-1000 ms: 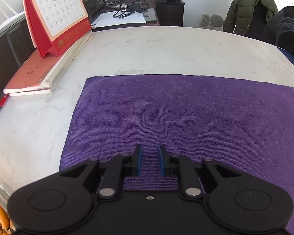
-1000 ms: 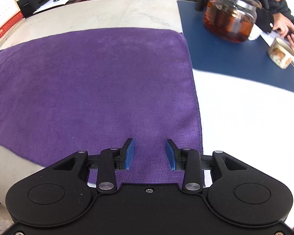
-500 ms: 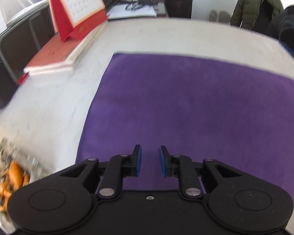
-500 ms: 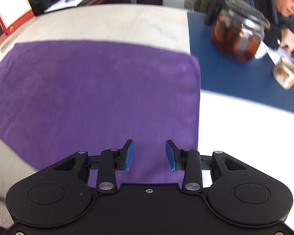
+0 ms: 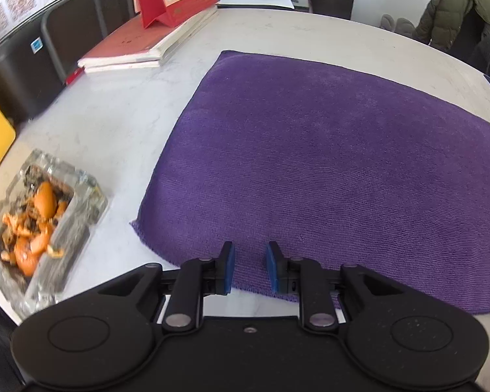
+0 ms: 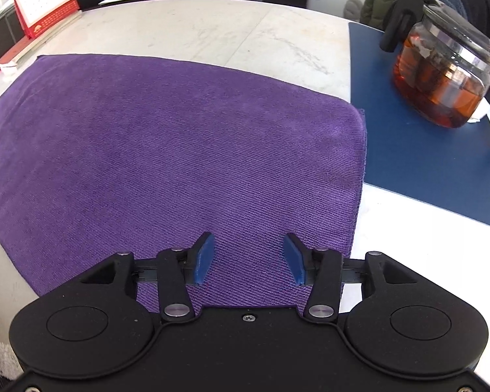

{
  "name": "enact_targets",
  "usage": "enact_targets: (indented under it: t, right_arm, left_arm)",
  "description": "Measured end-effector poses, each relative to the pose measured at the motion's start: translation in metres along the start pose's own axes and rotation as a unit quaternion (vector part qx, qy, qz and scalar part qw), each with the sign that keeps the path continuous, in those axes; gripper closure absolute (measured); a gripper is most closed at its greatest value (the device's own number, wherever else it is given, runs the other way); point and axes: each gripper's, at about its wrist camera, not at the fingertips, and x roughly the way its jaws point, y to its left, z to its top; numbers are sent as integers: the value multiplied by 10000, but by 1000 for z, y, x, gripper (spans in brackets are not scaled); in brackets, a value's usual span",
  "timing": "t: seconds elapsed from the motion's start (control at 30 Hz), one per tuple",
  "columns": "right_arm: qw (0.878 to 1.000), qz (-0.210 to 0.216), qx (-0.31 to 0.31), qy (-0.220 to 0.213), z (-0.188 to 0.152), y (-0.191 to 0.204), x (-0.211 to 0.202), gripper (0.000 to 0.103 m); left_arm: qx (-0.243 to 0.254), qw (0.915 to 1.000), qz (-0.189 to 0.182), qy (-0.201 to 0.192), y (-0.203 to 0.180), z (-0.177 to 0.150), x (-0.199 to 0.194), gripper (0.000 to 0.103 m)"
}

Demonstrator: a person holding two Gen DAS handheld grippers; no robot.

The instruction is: Fold towel

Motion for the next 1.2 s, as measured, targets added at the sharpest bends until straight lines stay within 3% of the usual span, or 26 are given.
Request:
enact_targets:
  t: [0.4, 0.57, 0.77, 1.0, 1.2]
  right_arm:
    - [9993, 65, -362, -31, 8, -7, 11, 54]
    - [9993, -22, -369, -56, 9, -3, 7, 55]
    - [9991, 213, -304, -179, 8, 10, -1, 55]
    - [9996, 215, -125, -132, 3, 14, 7, 55]
    - [9994, 193, -191, -196, 2, 17, 7, 53]
  left_arm:
    - [-6, 9995, -9, 305, -9, -15, -16, 83]
    - [64, 10000, 40, -1, -3, 4, -24, 83]
    - [260, 9994, 215, -25, -2, 26, -3, 83]
    - [276, 9993, 235, 11, -6, 20, 9, 83]
    - [-28, 9995, 317, 27, -4, 21, 7, 83]
